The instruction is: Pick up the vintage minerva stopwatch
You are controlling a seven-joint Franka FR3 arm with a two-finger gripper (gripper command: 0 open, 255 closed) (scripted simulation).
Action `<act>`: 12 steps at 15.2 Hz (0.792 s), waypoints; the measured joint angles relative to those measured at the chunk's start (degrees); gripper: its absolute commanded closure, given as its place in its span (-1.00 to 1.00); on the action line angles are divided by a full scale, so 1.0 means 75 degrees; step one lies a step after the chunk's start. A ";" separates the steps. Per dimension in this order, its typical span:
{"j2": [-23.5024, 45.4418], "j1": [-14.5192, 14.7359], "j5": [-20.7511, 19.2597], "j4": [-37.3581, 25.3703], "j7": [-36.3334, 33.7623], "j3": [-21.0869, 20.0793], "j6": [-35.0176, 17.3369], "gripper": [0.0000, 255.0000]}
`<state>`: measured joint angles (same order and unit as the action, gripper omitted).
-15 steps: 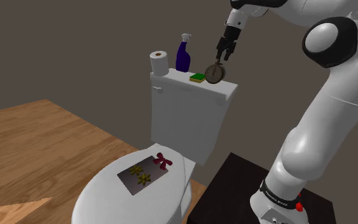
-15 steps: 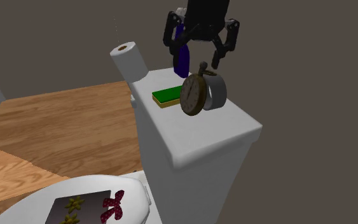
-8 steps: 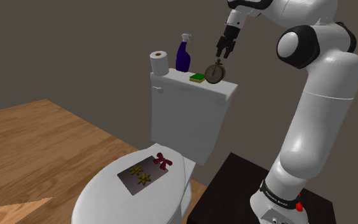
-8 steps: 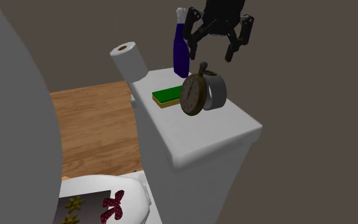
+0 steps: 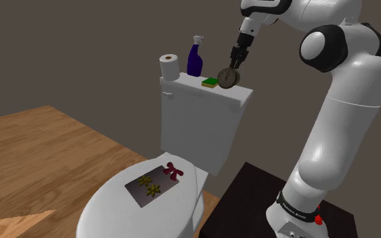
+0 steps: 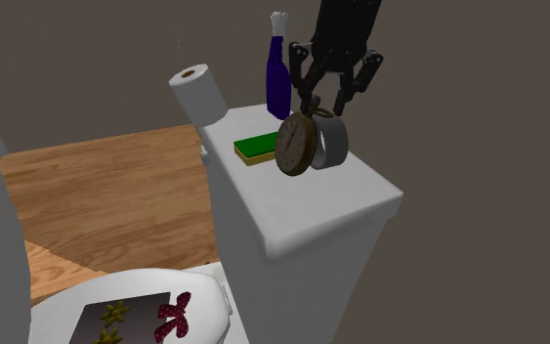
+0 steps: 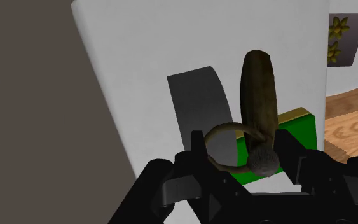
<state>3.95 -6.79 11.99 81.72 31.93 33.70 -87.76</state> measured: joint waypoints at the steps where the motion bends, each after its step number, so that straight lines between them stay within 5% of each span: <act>1: -0.0014 0.0004 -0.0004 0.0009 -0.0002 -0.0002 -0.0010 1.00; 12: 0.0163 -0.0053 0.0097 -0.0490 -0.0011 0.0028 0.0372 1.00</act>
<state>5.17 -7.19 12.72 78.04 31.85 33.90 -84.97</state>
